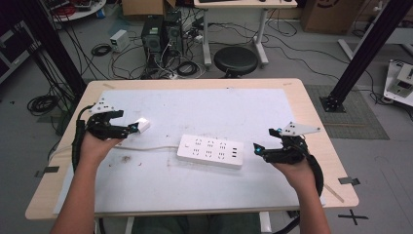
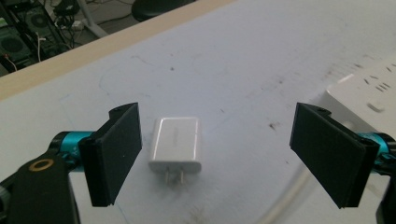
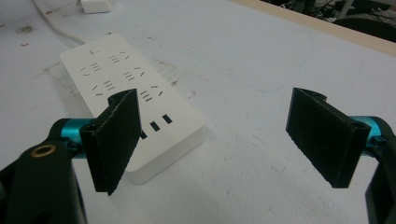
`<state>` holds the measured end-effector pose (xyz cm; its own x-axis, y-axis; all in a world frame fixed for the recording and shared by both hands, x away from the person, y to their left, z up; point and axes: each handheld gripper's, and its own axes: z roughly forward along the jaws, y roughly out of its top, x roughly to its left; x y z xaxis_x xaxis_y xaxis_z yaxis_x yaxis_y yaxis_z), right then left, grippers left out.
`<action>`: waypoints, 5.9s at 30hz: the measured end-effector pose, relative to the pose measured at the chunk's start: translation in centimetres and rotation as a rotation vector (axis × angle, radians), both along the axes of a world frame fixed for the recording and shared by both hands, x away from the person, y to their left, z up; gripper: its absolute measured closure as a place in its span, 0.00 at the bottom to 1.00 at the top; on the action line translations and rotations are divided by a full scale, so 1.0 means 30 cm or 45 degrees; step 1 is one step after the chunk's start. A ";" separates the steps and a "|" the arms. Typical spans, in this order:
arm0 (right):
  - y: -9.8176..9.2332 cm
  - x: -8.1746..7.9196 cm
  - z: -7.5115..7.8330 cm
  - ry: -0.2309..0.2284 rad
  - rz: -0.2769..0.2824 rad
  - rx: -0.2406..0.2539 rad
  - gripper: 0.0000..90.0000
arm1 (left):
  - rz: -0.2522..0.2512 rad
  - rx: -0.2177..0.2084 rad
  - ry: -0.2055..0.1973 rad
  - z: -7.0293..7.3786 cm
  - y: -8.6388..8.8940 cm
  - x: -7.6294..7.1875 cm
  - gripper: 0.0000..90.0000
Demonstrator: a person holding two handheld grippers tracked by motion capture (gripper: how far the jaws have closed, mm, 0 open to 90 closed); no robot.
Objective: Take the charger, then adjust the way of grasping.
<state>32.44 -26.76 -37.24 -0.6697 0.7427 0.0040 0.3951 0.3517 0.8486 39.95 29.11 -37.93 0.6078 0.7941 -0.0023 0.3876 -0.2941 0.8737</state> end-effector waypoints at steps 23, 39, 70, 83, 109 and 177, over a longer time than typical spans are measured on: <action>0.022 0.033 -0.019 0.044 -0.010 -0.034 0.21 | 0.033 0.070 0.168 -0.213 -0.021 0.176 0.20; 0.020 0.019 -0.018 0.037 -0.022 -0.036 0.21 | 0.011 0.182 0.187 -0.230 -0.045 0.178 0.38; 0.028 0.010 0.018 0.032 0.047 -0.030 0.21 | -0.151 0.104 -0.024 0.073 -0.038 -0.154 0.47; 0.074 0.025 0.044 0.048 0.093 -0.048 0.21 | -0.299 0.104 -0.035 0.061 -0.076 -0.199 0.47; 0.364 -0.073 0.009 0.188 0.437 0.056 0.21 | -0.744 0.109 -0.344 -0.047 -0.438 -0.378 0.47; 0.481 -0.009 -0.101 0.616 0.616 0.523 0.70 | -0.758 0.280 -0.626 -0.065 -0.623 -0.439 0.36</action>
